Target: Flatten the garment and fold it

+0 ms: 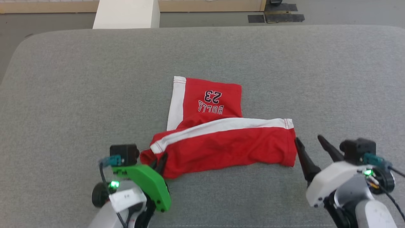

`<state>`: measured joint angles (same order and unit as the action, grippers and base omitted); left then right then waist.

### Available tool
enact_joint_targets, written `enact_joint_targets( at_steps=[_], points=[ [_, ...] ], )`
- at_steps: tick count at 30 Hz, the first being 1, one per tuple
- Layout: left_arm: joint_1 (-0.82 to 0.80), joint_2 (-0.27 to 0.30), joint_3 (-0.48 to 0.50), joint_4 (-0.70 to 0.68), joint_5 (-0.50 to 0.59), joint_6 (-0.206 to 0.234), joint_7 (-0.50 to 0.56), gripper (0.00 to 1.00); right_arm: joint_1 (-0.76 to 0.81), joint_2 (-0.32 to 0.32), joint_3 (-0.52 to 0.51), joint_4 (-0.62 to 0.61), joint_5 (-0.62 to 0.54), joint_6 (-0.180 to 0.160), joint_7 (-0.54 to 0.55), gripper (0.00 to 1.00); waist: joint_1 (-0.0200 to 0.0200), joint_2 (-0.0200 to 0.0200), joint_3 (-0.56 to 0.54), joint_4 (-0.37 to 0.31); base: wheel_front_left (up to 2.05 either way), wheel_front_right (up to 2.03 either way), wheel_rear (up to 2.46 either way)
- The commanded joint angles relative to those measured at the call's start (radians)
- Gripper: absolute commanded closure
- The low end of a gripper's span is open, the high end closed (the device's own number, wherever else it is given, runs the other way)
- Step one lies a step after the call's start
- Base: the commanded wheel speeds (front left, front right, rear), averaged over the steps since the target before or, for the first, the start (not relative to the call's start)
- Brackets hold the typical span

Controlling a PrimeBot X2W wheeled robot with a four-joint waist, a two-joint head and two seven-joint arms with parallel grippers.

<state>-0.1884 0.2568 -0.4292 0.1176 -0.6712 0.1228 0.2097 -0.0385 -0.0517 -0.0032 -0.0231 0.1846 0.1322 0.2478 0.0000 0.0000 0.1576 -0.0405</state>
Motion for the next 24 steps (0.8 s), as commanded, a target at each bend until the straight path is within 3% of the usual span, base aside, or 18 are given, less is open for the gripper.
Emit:
enact_joint_targets(
  at_steps=[1,6,15,20,21,24],
  points=[
    [0.028,0.008,-0.001,-0.03,-0.01,0.008,0.004,1.0,-0.046,0.001,-0.005,0.017,-0.005,-0.002,0.007,0.0,0.0,0.0,0.011,0.012,0.0,0.0,0.0],
    [0.069,0.015,-0.008,-0.09,-0.015,0.021,0.014,1.0,-0.183,0.001,-0.019,0.164,-0.041,-0.002,0.042,0.0,0.0,0.0,0.034,0.03,0.0,0.0,0.0],
    [0.046,0.009,-0.029,-0.112,-0.011,0.016,0.029,1.0,-0.441,0.001,-0.07,0.54,-0.069,-0.002,0.116,0.0,0.0,0.0,0.083,0.064,0.0,0.0,0.0],
    [0.033,0.006,-0.036,-0.111,-0.012,0.01,0.027,1.0,-0.539,0.001,-0.059,0.694,-0.107,-0.002,0.214,0.02,0.0,0.0,0.104,0.078,0.0,0.0,0.0],
    [0.033,0.006,-0.036,-0.11,-0.012,0.009,0.027,1.0,-0.55,0.001,-0.049,0.713,-0.119,-0.002,0.241,0.42,0.0,0.0,0.105,0.079,0.0,0.0,0.0],
    [0.034,0.006,-0.036,-0.108,-0.015,0.009,0.025,1.0,-0.575,0.001,-0.014,0.752,-0.149,-0.002,0.333,1.0,0.0,0.0,0.104,0.08,0.0,0.0,0.0]
  ],
)
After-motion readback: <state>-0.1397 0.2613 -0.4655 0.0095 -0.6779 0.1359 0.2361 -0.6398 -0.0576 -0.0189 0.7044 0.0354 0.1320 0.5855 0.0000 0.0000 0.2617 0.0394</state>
